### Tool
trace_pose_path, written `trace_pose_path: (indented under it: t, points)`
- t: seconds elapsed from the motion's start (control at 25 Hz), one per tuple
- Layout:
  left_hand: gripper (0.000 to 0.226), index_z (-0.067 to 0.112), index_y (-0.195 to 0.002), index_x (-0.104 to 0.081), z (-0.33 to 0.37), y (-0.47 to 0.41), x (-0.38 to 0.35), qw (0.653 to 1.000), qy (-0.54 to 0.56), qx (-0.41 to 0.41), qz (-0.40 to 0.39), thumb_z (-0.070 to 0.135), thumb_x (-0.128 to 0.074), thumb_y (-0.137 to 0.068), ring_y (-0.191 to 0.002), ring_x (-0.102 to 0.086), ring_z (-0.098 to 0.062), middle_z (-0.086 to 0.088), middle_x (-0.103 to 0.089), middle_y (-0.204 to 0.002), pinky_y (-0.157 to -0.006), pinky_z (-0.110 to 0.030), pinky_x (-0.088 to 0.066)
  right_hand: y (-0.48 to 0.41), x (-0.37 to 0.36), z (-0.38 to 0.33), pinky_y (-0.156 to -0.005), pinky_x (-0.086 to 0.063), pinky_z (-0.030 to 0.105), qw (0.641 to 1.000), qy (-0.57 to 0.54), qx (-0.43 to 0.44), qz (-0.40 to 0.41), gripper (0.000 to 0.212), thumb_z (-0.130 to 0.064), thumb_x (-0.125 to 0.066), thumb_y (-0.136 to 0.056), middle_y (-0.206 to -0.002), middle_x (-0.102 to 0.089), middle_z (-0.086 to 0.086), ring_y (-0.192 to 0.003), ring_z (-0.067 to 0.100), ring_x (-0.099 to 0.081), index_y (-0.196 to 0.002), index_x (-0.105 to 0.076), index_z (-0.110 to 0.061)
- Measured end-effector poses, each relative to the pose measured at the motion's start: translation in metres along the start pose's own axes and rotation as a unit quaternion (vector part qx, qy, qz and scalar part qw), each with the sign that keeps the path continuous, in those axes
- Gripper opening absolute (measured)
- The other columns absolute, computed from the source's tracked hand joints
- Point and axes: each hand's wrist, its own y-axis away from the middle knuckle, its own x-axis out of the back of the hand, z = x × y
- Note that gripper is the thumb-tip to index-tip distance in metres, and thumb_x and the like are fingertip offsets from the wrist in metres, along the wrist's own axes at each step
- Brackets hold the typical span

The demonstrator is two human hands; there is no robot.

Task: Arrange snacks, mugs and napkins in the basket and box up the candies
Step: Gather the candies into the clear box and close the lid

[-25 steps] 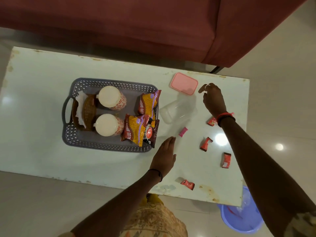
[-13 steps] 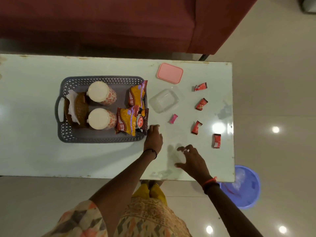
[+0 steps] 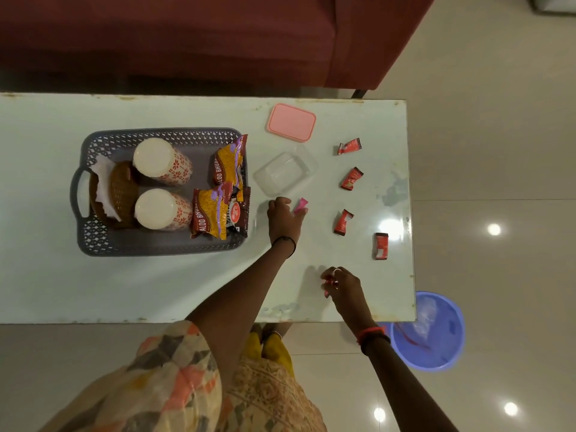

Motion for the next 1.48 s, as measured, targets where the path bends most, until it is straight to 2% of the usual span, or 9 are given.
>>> trace_pose_path:
  t: [0.12, 0.28, 0.4, 0.6, 0.8, 1.08, 1.28, 1.36, 1.48]
  points:
    - [0.031, 0.002, -0.106, -0.056, 0.003, -0.007, -0.006, 0.999, -0.031, -0.006, 0.002, 0.02, -0.066, -0.082, -0.11, -0.051, -0.033, -0.018, -0.05, -0.118, -0.094, -0.045, -0.045, 0.004, 0.012, -0.005, -0.052, -0.047, 0.005, 0.992, -0.105, -0.043, 0.061, 0.019, 0.013, -0.066, -0.076, -0.099, -0.056, 0.014, -0.067, 0.014, -0.06, -0.09, -0.06, 0.002]
    - [0.02, 0.001, -0.1, -0.058, 0.002, -0.007, -0.005, 0.999, -0.047, -0.011, -0.007, 0.014, -0.06, -0.084, -0.108, -0.052, -0.034, -0.018, -0.052, -0.115, -0.094, -0.046, -0.044, 0.003, 0.036, -0.01, -0.05, -0.045, 0.0, 0.981, -0.153, -0.065, 0.099, 0.013, 0.0, -0.072, -0.078, -0.078, -0.065, -0.001, -0.067, -0.003, -0.066, -0.084, -0.06, -0.001]
    - [0.019, 0.002, -0.097, -0.06, -0.004, 0.005, 0.002, 0.999, -0.025, -0.014, -0.015, 0.014, -0.061, -0.083, -0.105, -0.053, -0.032, -0.017, -0.055, -0.11, -0.092, -0.044, -0.045, -0.01, 0.053, -0.027, -0.051, -0.05, 0.005, 0.966, -0.217, -0.082, 0.117, 0.008, -0.004, -0.067, -0.084, -0.068, -0.071, -0.002, -0.061, 0.003, -0.069, -0.086, -0.062, 0.001]
    - [0.019, 0.007, -0.094, -0.062, -0.021, 0.033, 0.02, 1.0, 0.025, -0.012, -0.006, 0.025, -0.061, -0.085, -0.092, -0.06, -0.026, -0.009, -0.057, -0.1, -0.083, -0.04, -0.051, -0.061, 0.071, -0.081, -0.068, -0.057, 0.016, 0.946, -0.283, -0.058, 0.145, 0.023, -0.01, -0.07, -0.084, -0.095, -0.074, 0.019, -0.085, 0.023, -0.072, -0.1, -0.064, 0.006]
    - [0.025, 0.012, -0.093, -0.065, -0.019, 0.042, 0.035, 0.999, 0.054, 0.003, -0.003, 0.035, -0.06, -0.086, -0.086, -0.064, -0.023, -0.004, -0.059, -0.097, -0.077, -0.037, -0.054, -0.13, 0.069, -0.145, -0.078, -0.053, 0.03, 0.966, -0.194, 0.03, 0.166, 0.018, -0.017, -0.072, -0.082, -0.098, -0.072, 0.016, -0.081, 0.021, -0.066, -0.093, -0.071, -0.002]
    - [0.02, 0.015, -0.09, -0.065, -0.014, 0.038, 0.046, 0.995, 0.096, 0.0, 0.002, 0.034, -0.061, -0.086, -0.082, -0.062, -0.018, -0.007, -0.063, -0.099, -0.07, -0.027, -0.048, -0.172, 0.056, -0.157, -0.079, -0.046, 0.018, 0.99, -0.066, 0.064, 0.109, 0.02, -0.011, -0.07, -0.081, -0.102, -0.073, 0.015, -0.098, 0.024, -0.067, -0.098, -0.073, 0.0]
    - [0.018, 0.014, -0.089, -0.064, -0.001, 0.034, 0.049, 0.993, 0.117, -0.005, 0.001, 0.031, -0.061, -0.086, -0.081, -0.06, -0.017, -0.008, -0.063, -0.101, -0.07, -0.027, -0.047, -0.167, 0.072, -0.151, -0.061, -0.038, -0.006, 0.984, -0.07, 0.065, 0.153, 0.021, -0.015, -0.071, -0.082, -0.099, -0.073, 0.013, -0.074, 0.008, -0.059, -0.098, -0.071, -0.002]
    - [0.019, 0.013, -0.09, -0.064, 0.014, 0.03, 0.05, 0.994, 0.105, -0.035, 0.002, 0.032, -0.061, -0.087, -0.086, -0.061, -0.02, -0.007, -0.063, -0.1, -0.069, -0.024, -0.046, -0.158, 0.08, -0.139, -0.063, -0.039, 0.001, 0.975, -0.082, 0.032, 0.204, 0.017, -0.019, -0.065, -0.084, -0.096, -0.074, 0.011, -0.069, 0.009, -0.059, -0.093, -0.07, -0.005]
    - [0.019, 0.013, -0.094, -0.064, 0.039, 0.017, 0.052, 0.993, 0.046, -0.106, 0.005, 0.03, -0.059, -0.088, -0.094, -0.057, -0.021, -0.006, -0.062, -0.099, -0.067, -0.025, -0.047, -0.138, 0.075, -0.105, -0.075, -0.04, 0.021, 0.97, -0.07, -0.03, 0.233, 0.017, -0.017, -0.06, -0.087, -0.097, -0.071, 0.018, -0.088, 0.026, -0.064, -0.093, -0.065, -0.002]
